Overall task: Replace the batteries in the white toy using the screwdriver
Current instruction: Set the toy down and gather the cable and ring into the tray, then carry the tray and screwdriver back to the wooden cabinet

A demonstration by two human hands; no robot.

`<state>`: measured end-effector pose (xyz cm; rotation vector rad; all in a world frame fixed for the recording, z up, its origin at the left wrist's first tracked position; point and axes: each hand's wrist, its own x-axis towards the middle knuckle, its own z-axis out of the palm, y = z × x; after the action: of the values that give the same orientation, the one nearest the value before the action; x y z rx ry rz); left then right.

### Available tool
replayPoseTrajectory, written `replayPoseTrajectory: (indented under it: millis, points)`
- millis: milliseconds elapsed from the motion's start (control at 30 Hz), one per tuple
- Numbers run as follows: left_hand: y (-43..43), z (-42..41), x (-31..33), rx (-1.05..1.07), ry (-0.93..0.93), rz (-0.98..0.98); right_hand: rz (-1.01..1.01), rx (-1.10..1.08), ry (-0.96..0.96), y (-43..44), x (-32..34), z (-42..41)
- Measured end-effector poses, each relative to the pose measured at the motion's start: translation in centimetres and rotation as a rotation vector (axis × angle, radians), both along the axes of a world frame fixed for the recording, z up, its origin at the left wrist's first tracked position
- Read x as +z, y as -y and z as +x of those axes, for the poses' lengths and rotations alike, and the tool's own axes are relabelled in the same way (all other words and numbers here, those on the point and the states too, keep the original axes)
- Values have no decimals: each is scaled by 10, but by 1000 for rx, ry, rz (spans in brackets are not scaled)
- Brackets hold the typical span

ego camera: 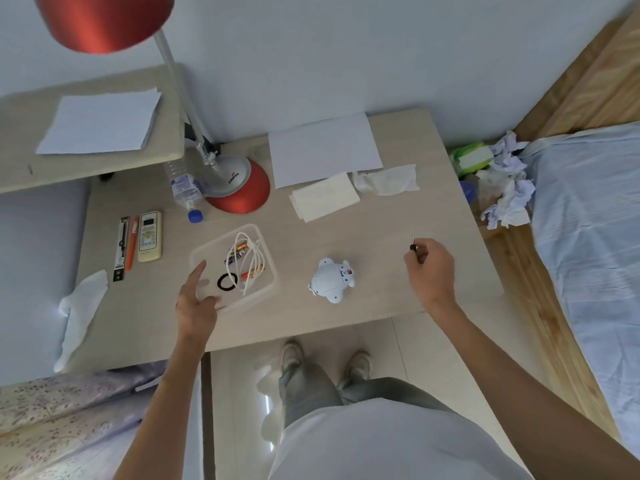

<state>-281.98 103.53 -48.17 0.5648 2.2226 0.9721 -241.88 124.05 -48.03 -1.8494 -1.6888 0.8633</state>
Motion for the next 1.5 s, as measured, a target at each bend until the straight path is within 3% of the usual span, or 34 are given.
replayPoseTrajectory:
  millis: [167, 400, 700, 1133, 1500]
  points:
    - [-27, 23, 58, -55, 13, 89, -160, -148, -410, 7, 57, -26]
    - [-62, 68, 136, -165, 39, 207, -232, -50, -796, 16, 151, -41]
    - [-86, 109, 200, -344, 42, 352, -283, -150, -1060, 39, 219, -21]
    - [-120, 143, 265, -738, 197, 404, -4, -431, -1083, 130, 284, -6]
    - [-82, 207, 257, -1120, 315, 335, 209, -850, -1060, 270, 281, 19]
